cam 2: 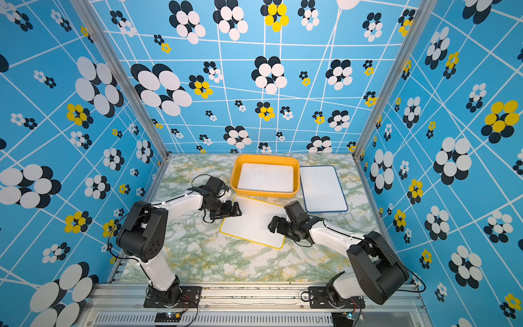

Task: Put the whiteboard into the storage box
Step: Move the whiteboard to the center of the board, then pick up the whiteboard at the center of the board.

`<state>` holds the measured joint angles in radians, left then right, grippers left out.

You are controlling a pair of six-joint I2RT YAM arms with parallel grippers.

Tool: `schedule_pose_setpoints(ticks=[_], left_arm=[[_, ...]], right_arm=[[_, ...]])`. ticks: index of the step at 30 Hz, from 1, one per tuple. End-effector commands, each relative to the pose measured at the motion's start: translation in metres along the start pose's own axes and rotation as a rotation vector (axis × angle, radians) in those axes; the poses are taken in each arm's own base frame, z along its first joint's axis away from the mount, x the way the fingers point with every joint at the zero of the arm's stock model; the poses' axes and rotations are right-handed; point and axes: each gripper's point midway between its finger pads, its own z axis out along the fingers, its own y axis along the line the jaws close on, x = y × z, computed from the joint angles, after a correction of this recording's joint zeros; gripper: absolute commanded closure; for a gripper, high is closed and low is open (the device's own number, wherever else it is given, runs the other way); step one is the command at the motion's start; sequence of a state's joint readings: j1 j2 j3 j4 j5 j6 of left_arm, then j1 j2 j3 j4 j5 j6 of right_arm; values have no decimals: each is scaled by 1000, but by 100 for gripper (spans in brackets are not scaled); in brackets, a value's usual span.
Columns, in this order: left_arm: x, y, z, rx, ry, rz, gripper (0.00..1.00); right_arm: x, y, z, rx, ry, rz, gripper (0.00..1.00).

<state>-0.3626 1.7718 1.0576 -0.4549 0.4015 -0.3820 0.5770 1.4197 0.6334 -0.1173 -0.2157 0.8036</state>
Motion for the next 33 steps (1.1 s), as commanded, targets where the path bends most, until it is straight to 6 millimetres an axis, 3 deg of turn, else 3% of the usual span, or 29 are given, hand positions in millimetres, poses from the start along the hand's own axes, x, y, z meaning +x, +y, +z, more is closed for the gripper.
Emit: schedule_pose_setpoints(ticks=[1, 7, 12, 17, 20, 24, 33], left_arm=[[96, -19, 15, 173, 340, -221, 2], [118, -34, 19, 375, 324, -343, 2], [115, -44, 26, 494, 281, -379, 2], [116, -68, 23, 588, 290, -349, 3], [115, -75, 14, 602, 283, -325, 3], [115, -68, -2, 520, 262, -267, 3], [108, -56, -60, 463, 197, -218, 3]], right_arm=[[32, -20, 6, 37, 104, 10, 1], [58, -25, 7, -38, 147, 23, 1], [83, -13, 16, -94, 218, 1, 1], [86, -2, 14, -124, 227, -31, 1], [86, -4, 11, -113, 226, -38, 1], [89, -13, 7, -75, 225, -55, 1], [82, -20, -3, -36, 193, -102, 1]])
